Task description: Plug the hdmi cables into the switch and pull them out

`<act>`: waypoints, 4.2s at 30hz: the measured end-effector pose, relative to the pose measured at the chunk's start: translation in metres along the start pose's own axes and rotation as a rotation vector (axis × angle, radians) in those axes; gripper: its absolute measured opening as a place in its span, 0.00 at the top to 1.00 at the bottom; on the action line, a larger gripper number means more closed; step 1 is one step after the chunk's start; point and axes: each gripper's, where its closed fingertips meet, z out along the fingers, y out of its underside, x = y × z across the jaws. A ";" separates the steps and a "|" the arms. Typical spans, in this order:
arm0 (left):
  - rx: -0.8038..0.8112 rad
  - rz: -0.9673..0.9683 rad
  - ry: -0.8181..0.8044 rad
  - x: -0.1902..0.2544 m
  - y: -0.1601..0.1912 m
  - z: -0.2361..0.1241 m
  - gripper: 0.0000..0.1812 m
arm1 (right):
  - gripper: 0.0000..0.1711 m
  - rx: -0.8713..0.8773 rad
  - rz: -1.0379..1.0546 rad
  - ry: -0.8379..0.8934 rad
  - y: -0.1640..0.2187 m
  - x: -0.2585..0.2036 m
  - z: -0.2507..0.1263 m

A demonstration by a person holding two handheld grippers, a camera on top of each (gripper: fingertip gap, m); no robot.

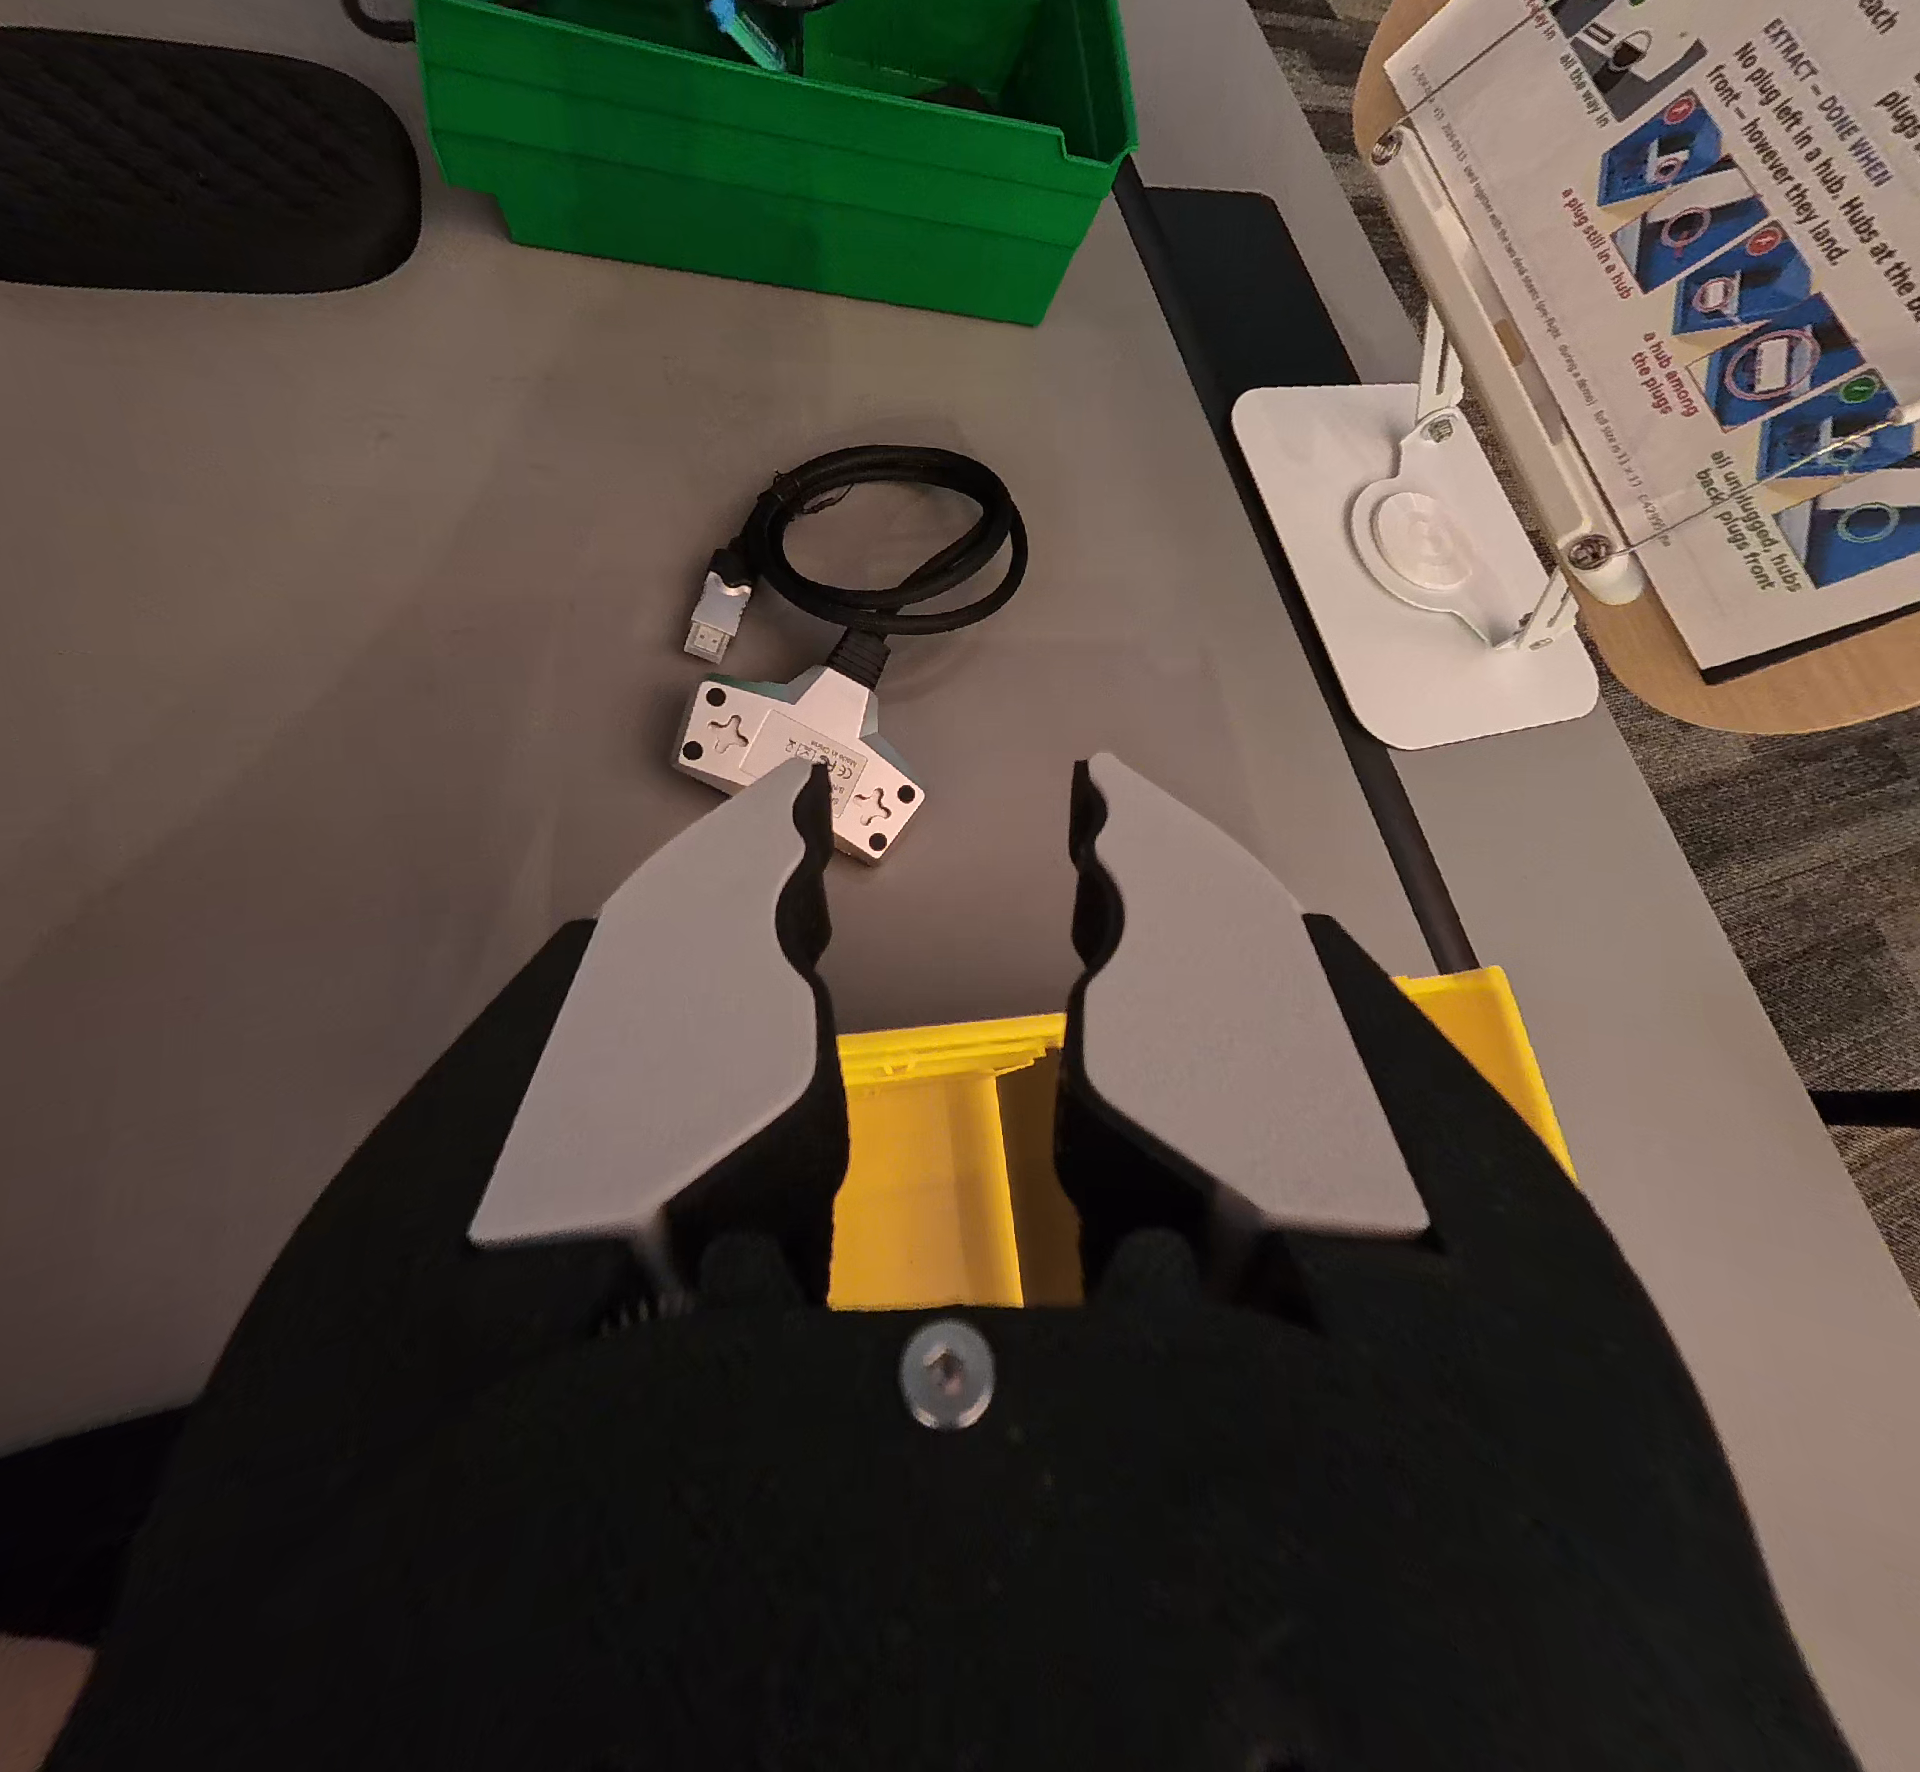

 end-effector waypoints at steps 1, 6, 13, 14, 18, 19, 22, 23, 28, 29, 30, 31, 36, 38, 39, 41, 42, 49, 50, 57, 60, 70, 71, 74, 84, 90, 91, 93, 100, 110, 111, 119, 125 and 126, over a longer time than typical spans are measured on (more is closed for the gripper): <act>0.021 0.017 -0.006 0.000 -0.002 -0.001 0.96 | 0.74 -0.003 0.001 -0.001 0.001 0.000 0.000; 0.125 0.123 -0.090 0.001 -0.005 -0.012 0.96 | 0.74 -0.008 0.000 -0.004 0.002 0.000 0.001; 0.360 0.208 -0.103 0.018 0.000 -0.013 0.96 | 0.74 -0.016 -0.001 -0.012 0.003 -0.001 0.004; 0.379 0.221 -0.101 0.022 0.003 -0.008 0.96 | 0.74 -0.018 -0.002 -0.014 0.003 -0.002 0.005; 0.401 0.202 -0.076 0.039 0.020 0.026 0.96 | 0.74 -0.026 -0.007 -0.020 0.003 -0.004 0.007; 0.392 0.194 -0.076 0.042 0.024 0.036 0.96 | 0.74 -0.027 -0.007 -0.021 0.003 -0.004 0.008; 0.387 0.146 -0.116 0.040 0.028 0.055 0.96 | 0.74 -0.037 -0.005 -0.026 0.004 -0.005 0.011; 0.388 0.124 -0.107 0.040 0.029 0.057 0.96 | 0.74 -0.042 -0.004 -0.028 0.005 -0.005 0.012; 0.428 -0.001 0.086 0.038 0.027 0.045 0.95 | 0.74 -0.054 -0.001 -0.032 0.008 -0.004 0.016; 0.439 -0.041 0.126 0.034 0.027 0.038 0.94 | 0.74 -0.057 0.000 -0.031 0.008 -0.004 0.016; 0.445 -0.091 0.162 0.029 0.028 0.032 0.89 | 0.74 -0.059 0.000 -0.032 0.009 -0.004 0.016; 0.449 -0.142 0.213 0.026 0.030 0.025 0.86 | 0.74 -0.061 0.001 -0.033 0.009 -0.004 0.016; 0.438 -0.317 0.414 0.028 0.053 0.004 0.86 | 0.74 -0.055 0.002 -0.033 0.008 -0.004 0.015; 0.402 -0.328 0.415 0.033 0.066 0.010 0.86 | 0.75 -0.057 -0.001 -0.032 0.008 -0.004 0.016; 0.389 -0.329 0.413 0.036 0.072 0.016 0.87 | 0.75 -0.055 -0.001 -0.033 0.008 -0.004 0.016; 0.347 -0.337 0.411 0.042 0.081 0.030 0.89 | 0.74 -0.056 -0.001 -0.036 0.007 -0.005 0.017; 0.323 -0.347 0.411 0.044 0.085 0.037 0.90 | 0.74 -0.060 -0.003 -0.037 0.008 -0.006 0.017; 0.280 -0.355 0.456 0.062 0.111 0.050 0.91 | 0.74 -0.058 -0.001 -0.038 0.009 -0.006 0.016; 0.272 -0.350 0.467 0.067 0.118 0.052 0.91 | 0.75 -0.058 0.001 -0.038 0.009 -0.005 0.016; 0.301 -0.298 0.437 0.086 0.159 0.075 0.78 | 0.75 -0.063 0.001 -0.037 0.010 -0.005 0.017; 0.324 -0.320 0.448 0.090 0.156 0.084 0.75 | 0.74 -0.065 0.002 -0.039 0.010 -0.006 0.018; 0.279 -0.308 0.340 0.089 0.162 0.084 0.90 | 0.75 -0.062 0.011 -0.032 0.012 -0.003 0.015; 0.283 -0.313 0.331 0.088 0.165 0.079 0.91 | 0.75 -0.059 0.011 -0.030 0.012 -0.003 0.014; 0.275 -0.331 0.263 0.077 0.178 0.063 0.92 | 0.75 -0.048 0.011 -0.025 0.011 -0.002 0.011; 0.436 -0.440 0.106 0.019 0.180 -0.008 0.92 | 0.75 -0.027 0.002 -0.013 0.006 -0.003 0.004; 0.681 -0.476 0.257 0.026 0.113 -0.062 0.92 | 0.74 -0.033 -0.006 -0.017 0.006 -0.005 0.005; 0.703 -0.451 0.295 0.034 0.098 -0.073 0.92 | 0.75 -0.034 -0.006 -0.016 0.006 -0.004 0.005; 0.720 -0.380 0.363 0.057 0.068 -0.091 0.92 | 0.75 -0.032 -0.004 -0.014 0.006 -0.003 0.004; 0.685 -0.151 0.533 0.190 -0.037 -0.097 0.92 | 0.75 0.003 -0.007 0.007 0.002 -0.002 -0.009; 0.655 0.043 0.606 0.302 -0.104 -0.066 0.85 | 0.74 0.013 -0.012 0.010 0.002 -0.001 -0.014; 0.680 0.041 0.576 0.294 -0.102 -0.071 0.81 | 0.74 0.013 -0.009 0.011 0.003 -0.001 -0.015; 0.702 -0.527 0.269 0.065 0.036 -0.053 0.69 | 0.75 0.031 0.002 0.037 0.002 0.004 -0.023; 0.613 -0.703 0.693 0.050 0.071 0.002 0.65 | 0.74 0.000 -0.008 0.020 0.003 -0.001 -0.014; 0.578 -0.684 0.672 0.051 0.071 0.013 0.63 | 0.74 -0.008 -0.011 0.018 0.004 -0.001 -0.012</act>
